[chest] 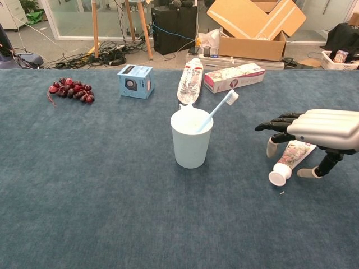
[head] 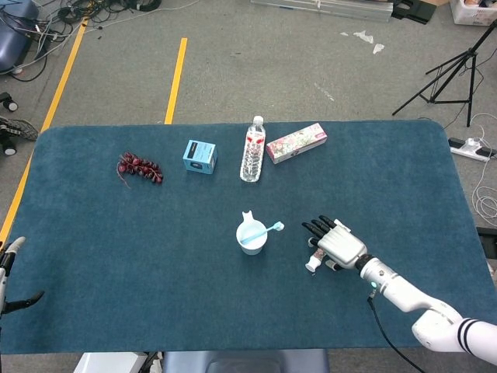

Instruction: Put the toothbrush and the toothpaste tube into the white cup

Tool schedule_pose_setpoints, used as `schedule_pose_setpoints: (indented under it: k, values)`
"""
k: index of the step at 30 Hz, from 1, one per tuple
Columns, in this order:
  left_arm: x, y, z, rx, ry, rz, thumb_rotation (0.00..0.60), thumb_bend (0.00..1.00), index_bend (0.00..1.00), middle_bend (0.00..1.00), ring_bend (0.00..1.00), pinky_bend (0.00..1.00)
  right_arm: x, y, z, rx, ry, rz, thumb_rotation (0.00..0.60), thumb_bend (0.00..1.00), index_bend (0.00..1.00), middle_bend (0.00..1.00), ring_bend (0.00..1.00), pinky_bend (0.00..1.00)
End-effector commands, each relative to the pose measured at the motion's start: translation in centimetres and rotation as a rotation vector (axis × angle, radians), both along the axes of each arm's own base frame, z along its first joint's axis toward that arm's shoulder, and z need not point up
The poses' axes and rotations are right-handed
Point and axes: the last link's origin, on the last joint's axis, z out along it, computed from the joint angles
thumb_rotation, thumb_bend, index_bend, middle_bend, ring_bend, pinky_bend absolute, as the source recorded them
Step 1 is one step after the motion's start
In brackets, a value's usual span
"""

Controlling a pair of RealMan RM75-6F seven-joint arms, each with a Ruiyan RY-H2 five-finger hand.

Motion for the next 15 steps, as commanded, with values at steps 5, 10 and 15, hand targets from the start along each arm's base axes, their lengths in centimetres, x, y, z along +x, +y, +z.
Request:
schedule_pose_setpoints:
  k: [5, 10, 15]
  values:
    - [0.01, -0.02, 0.02, 0.000, -0.002, -0.001, 0.600, 0.00, 0.09, 0.17, 0.07, 0.21, -0.11, -0.30, -0.79, -0.002, -0.002, -0.004, 0.600, 0.21, 0.41, 0.01, 0.00, 0.03]
    - [0.03, -0.04, 0.16, 0.005, -0.006, -0.001, 0.600, 0.00, 0.09, 0.17, 0.07, 0.21, -0.36, -0.45, -1.09, -0.015, -0.003, -0.001, 0.600, 0.21, 0.52, 0.04, 0.00, 0.03]
    - [0.01, -0.05, 0.15, 0.003, -0.005, -0.001, 0.600, 0.00, 0.09, 0.17, 0.07, 0.21, -0.49, -0.48, -1.00, -0.029, -0.017, -0.002, 0.600, 0.21, 0.59, 0.08, 0.00, 0.03]
